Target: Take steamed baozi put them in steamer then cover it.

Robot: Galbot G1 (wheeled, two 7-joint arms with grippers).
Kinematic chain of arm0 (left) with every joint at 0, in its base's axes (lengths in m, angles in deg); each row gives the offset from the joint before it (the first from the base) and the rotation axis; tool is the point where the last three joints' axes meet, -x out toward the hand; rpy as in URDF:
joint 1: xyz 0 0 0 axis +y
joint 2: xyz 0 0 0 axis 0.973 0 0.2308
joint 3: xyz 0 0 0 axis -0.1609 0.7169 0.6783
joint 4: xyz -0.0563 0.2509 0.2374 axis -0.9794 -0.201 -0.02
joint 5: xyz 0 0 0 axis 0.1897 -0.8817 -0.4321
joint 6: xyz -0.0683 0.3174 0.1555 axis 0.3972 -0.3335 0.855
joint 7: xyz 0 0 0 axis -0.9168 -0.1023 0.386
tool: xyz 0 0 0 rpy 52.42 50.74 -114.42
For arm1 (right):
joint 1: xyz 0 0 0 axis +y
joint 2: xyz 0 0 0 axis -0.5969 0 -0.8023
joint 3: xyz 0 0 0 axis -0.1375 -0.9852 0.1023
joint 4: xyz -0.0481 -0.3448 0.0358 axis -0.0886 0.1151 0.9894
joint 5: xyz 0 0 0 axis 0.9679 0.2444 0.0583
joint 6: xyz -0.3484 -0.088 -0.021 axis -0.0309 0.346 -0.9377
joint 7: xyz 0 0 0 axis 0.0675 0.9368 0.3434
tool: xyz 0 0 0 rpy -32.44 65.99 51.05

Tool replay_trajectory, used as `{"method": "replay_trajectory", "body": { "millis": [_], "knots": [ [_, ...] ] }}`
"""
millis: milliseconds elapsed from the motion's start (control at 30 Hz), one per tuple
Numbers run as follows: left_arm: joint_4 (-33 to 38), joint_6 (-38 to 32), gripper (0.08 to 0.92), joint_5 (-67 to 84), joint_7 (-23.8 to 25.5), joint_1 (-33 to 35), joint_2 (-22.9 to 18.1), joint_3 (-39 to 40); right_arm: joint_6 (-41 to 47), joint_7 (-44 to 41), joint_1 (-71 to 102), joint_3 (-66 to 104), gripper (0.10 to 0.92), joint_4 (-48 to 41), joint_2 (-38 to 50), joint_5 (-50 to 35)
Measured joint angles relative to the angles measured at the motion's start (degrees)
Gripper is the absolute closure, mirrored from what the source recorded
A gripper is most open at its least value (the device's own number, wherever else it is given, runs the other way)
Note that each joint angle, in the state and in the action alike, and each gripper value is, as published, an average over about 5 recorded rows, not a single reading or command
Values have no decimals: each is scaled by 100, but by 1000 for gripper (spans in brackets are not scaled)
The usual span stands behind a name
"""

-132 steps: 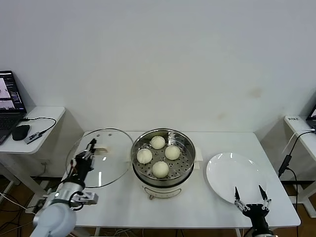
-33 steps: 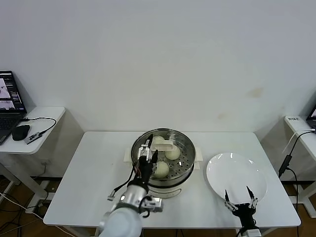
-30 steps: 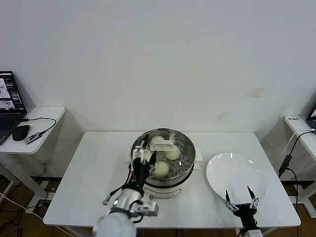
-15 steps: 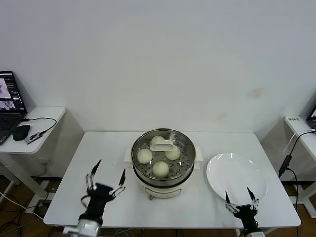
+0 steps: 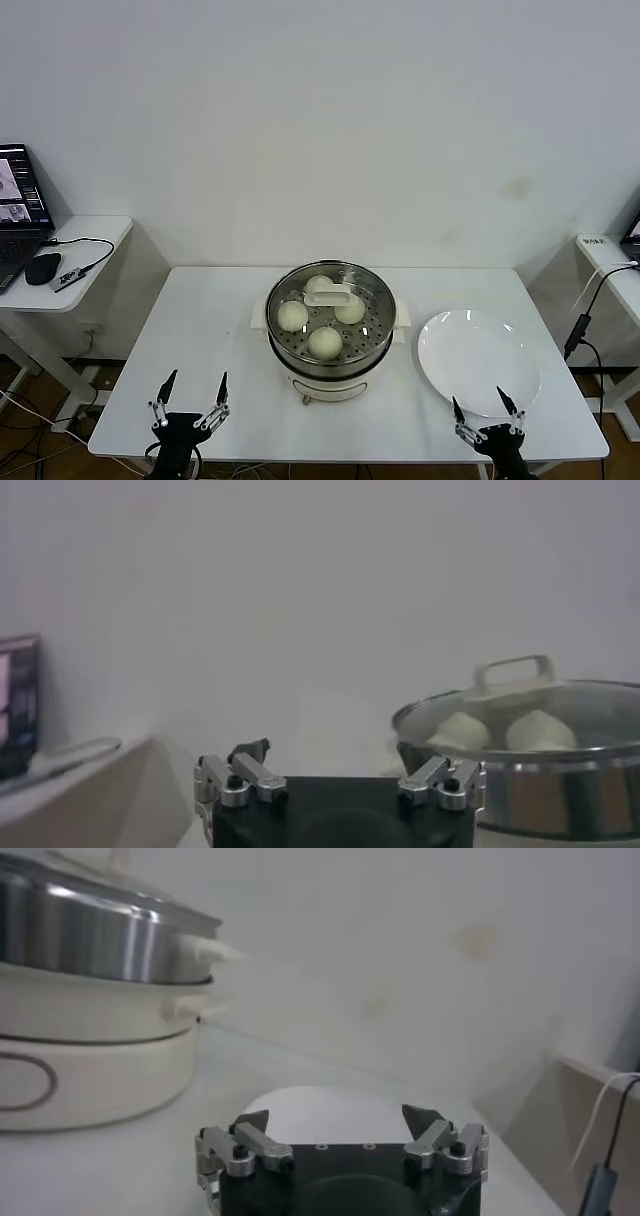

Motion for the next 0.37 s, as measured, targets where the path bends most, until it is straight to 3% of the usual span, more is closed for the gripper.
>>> {"method": "replay_trajectory", "body": {
  "millis": [367],
  "knots": [
    [-182, -115, 177, 220, 103, 28, -181, -119, 295, 23, 212, -127, 203, 407, 71, -241]
  ]
}}
